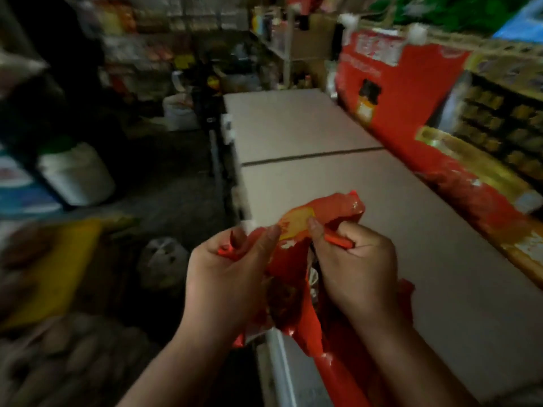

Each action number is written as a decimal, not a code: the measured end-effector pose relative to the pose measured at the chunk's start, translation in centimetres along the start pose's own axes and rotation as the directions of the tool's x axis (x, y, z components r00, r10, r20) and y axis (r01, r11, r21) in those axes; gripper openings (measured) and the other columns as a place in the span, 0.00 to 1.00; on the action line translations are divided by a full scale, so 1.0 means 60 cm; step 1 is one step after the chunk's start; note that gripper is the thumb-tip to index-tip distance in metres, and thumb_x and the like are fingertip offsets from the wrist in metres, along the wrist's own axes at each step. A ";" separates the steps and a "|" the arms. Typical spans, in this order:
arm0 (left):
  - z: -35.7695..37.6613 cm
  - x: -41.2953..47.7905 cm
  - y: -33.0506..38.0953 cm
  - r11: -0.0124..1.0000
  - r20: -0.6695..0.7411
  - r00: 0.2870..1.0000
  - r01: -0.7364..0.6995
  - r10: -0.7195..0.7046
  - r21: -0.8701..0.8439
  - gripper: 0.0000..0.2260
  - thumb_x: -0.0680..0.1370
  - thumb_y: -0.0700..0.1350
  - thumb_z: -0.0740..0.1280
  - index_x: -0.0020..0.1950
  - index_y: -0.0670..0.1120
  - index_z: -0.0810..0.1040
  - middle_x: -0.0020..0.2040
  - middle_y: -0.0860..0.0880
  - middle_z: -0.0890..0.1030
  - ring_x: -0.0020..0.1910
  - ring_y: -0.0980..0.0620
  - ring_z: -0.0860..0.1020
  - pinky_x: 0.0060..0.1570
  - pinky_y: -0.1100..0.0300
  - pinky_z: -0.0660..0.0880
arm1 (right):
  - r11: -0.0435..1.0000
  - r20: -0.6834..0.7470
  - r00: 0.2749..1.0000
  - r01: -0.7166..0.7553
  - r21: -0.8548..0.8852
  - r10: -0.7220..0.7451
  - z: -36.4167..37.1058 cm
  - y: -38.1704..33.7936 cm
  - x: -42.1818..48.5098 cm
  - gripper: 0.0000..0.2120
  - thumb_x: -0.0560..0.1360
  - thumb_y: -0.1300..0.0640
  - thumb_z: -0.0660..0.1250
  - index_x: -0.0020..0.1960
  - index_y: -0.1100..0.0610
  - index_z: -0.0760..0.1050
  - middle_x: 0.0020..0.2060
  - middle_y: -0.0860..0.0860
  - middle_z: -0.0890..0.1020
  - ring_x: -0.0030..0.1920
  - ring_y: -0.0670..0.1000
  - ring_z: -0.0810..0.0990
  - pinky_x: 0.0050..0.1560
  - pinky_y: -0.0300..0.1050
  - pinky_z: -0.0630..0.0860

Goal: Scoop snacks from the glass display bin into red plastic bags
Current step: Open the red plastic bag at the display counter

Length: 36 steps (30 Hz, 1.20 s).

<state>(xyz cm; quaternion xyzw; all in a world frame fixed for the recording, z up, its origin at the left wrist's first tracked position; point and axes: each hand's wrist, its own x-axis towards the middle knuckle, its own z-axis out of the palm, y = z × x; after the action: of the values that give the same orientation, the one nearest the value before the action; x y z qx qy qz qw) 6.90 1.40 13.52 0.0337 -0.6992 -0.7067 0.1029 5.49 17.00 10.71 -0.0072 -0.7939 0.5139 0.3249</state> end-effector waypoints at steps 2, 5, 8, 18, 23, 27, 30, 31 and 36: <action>-0.044 -0.024 0.002 1.000 -0.154 0.988 0.003 -0.005 -0.011 0.21 0.69 0.54 0.76 0.37 0.35 0.78 0.34 0.40 0.84 0.33 0.48 0.82 0.30 0.52 0.80 | 0.998 0.127 0.991 0.040 0.052 -0.047 0.045 -0.021 -0.012 0.30 0.75 0.51 0.75 0.25 0.51 0.57 0.21 0.46 0.67 0.21 0.43 0.64 0.24 0.31 0.59; -0.110 -0.075 -0.002 1.000 -0.328 0.945 0.018 -0.020 -0.009 0.26 0.67 0.58 0.76 0.34 0.35 0.74 0.32 0.40 0.82 0.33 0.50 0.79 0.31 0.51 0.77 | 0.991 0.317 0.942 0.074 0.111 -0.105 0.115 -0.059 -0.054 0.29 0.74 0.43 0.70 0.26 0.56 0.60 0.19 0.49 0.66 0.21 0.46 0.65 0.23 0.42 0.65; -0.175 -0.141 -0.007 0.998 -0.463 0.884 0.056 -0.066 -0.035 0.34 0.66 0.62 0.77 0.42 0.30 0.74 0.40 0.29 0.81 0.36 0.44 0.79 0.34 0.38 0.79 | 0.977 0.431 0.885 0.102 0.186 -0.175 0.172 -0.103 -0.123 0.29 0.74 0.42 0.68 0.26 0.60 0.61 0.19 0.51 0.65 0.21 0.47 0.64 0.24 0.48 0.66; -0.425 -0.473 -0.020 0.992 -0.763 0.636 0.050 -0.120 -0.114 0.07 0.66 0.39 0.78 0.42 0.43 0.86 0.41 0.38 0.86 0.40 0.42 0.86 0.39 0.54 0.81 | 0.911 0.761 0.548 0.004 0.413 -0.348 0.271 -0.249 -0.406 0.28 0.74 0.50 0.75 0.24 0.55 0.65 0.20 0.41 0.73 0.20 0.41 0.69 0.22 0.28 0.61; -0.498 -0.668 -0.025 0.992 -0.904 0.416 -0.026 -0.099 -0.121 0.06 0.72 0.35 0.76 0.45 0.44 0.87 0.44 0.38 0.87 0.43 0.41 0.86 0.40 0.54 0.82 | 0.886 0.852 0.330 -0.086 0.455 -0.406 0.263 -0.355 -0.603 0.28 0.74 0.48 0.75 0.25 0.56 0.64 0.18 0.45 0.68 0.19 0.44 0.66 0.22 0.34 0.61; -0.574 -0.830 -0.034 0.991 -0.981 0.175 -0.087 -0.082 -0.099 0.14 0.73 0.28 0.72 0.40 0.48 0.87 0.40 0.43 0.86 0.39 0.46 0.85 0.38 0.55 0.81 | 0.861 0.852 0.255 -0.114 0.496 -0.457 0.232 -0.442 -0.762 0.30 0.73 0.50 0.77 0.23 0.54 0.60 0.17 0.43 0.66 0.19 0.42 0.64 0.21 0.30 0.59; -0.626 -0.951 -0.026 0.995 -0.996 0.080 -0.088 -0.036 -0.043 0.17 0.72 0.28 0.72 0.37 0.51 0.87 0.36 0.48 0.86 0.35 0.53 0.84 0.35 0.61 0.79 | 0.855 0.855 0.219 -0.126 0.503 -0.471 0.210 -0.500 -0.871 0.31 0.72 0.49 0.78 0.24 0.55 0.60 0.17 0.44 0.65 0.20 0.43 0.62 0.21 0.31 0.58; -0.643 -0.991 -0.020 0.996 -0.998 0.055 -0.086 -0.024 -0.029 0.17 0.73 0.29 0.73 0.37 0.51 0.86 0.36 0.48 0.86 0.35 0.53 0.84 0.35 0.61 0.79 | 0.858 0.861 0.209 -0.135 0.495 -0.464 0.204 -0.520 -0.906 0.31 0.72 0.46 0.78 0.24 0.58 0.61 0.17 0.44 0.65 0.20 0.42 0.62 0.22 0.34 0.60; -0.717 -1.162 0.001 0.995 -0.991 -0.130 -0.098 -0.016 -0.004 0.15 0.73 0.30 0.73 0.37 0.49 0.85 0.39 0.45 0.86 0.39 0.46 0.84 0.41 0.52 0.83 | 0.869 0.908 0.182 -0.270 0.414 -0.377 0.180 -0.620 -1.062 0.34 0.67 0.32 0.74 0.28 0.62 0.69 0.21 0.48 0.71 0.26 0.47 0.68 0.29 0.47 0.70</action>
<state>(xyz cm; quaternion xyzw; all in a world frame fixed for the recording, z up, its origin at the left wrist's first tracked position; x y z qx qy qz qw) 83.23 -27.40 6.01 0.5273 -0.3571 -0.4635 0.6161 62.10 -31.29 6.04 0.4344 -0.6540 0.5665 -0.2503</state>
